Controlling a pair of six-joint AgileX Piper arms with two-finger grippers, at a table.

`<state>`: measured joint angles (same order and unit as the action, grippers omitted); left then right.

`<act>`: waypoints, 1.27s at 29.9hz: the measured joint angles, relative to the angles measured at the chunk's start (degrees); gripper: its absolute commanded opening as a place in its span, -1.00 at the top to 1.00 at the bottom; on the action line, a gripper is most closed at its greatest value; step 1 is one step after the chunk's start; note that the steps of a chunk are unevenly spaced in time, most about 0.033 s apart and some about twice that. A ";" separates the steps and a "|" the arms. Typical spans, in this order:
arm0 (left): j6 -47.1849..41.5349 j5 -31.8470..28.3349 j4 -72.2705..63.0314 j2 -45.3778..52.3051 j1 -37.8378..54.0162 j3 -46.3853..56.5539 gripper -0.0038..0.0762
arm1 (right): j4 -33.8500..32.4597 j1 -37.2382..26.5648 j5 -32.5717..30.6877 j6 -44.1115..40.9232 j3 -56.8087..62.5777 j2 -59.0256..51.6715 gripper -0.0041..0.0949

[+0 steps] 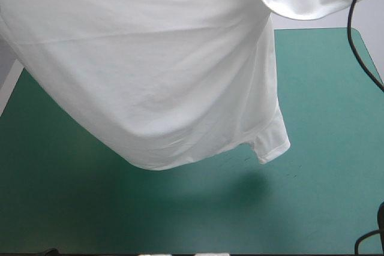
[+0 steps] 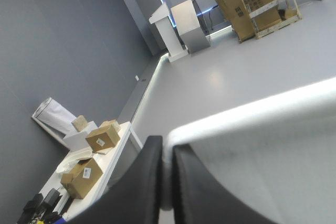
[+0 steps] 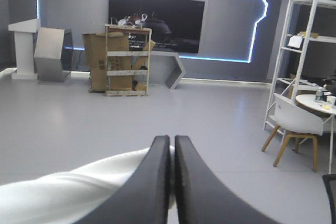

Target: Fold the cloth

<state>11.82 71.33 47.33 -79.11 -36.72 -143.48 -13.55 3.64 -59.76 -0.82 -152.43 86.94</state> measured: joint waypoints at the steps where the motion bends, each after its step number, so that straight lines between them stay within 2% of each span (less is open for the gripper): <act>1: 0.00 0.00 0.44 -0.63 0.00 0.19 0.86 | 0.94 0.00 0.00 0.13 0.00 0.84 0.95; 12: -2.88 -0.05 -1.88 -16.14 2.93 9.02 0.85 | 7.55 0.00 -0.65 0.45 0.09 13.22 0.95; 19: -4.16 -0.36 -17.79 -28.20 15.49 10.62 0.86 | 10.92 0.00 -1.67 2.64 0.53 27.00 0.95; 26: -5.45 -3.03 -21.71 -36.74 24.22 10.69 0.85 | 17.04 0.00 -0.25 3.64 0.90 39.58 0.90; 28: -6.09 -4.47 -21.76 -38.93 25.63 10.69 0.79 | 18.50 0.00 0.99 4.24 0.95 42.53 0.72; 30: -6.93 -6.28 -21.76 -41.00 26.72 10.69 0.61 | 20.27 0.00 2.67 5.23 0.95 44.79 0.42; 33: -7.98 -8.42 -22.17 -43.57 27.97 10.69 0.18 | 23.17 0.00 5.67 7.02 1.02 47.60 -0.24; 35: -9.17 -9.40 -22.71 -44.88 28.68 10.69 -0.23 | 24.80 0.00 7.16 7.42 1.02 48.73 -0.59; 37: -10.30 -10.24 -23.16 -46.09 29.38 10.79 -0.58 | 25.59 0.00 7.71 7.65 1.02 49.25 -0.71; 38: -10.60 -10.47 -22.99 -46.60 29.72 10.79 -0.68 | 25.83 0.00 7.61 7.72 1.02 49.25 -0.69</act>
<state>1.22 60.86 24.34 -125.71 -7.00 -132.68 12.28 3.64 -52.15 6.89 -151.41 136.19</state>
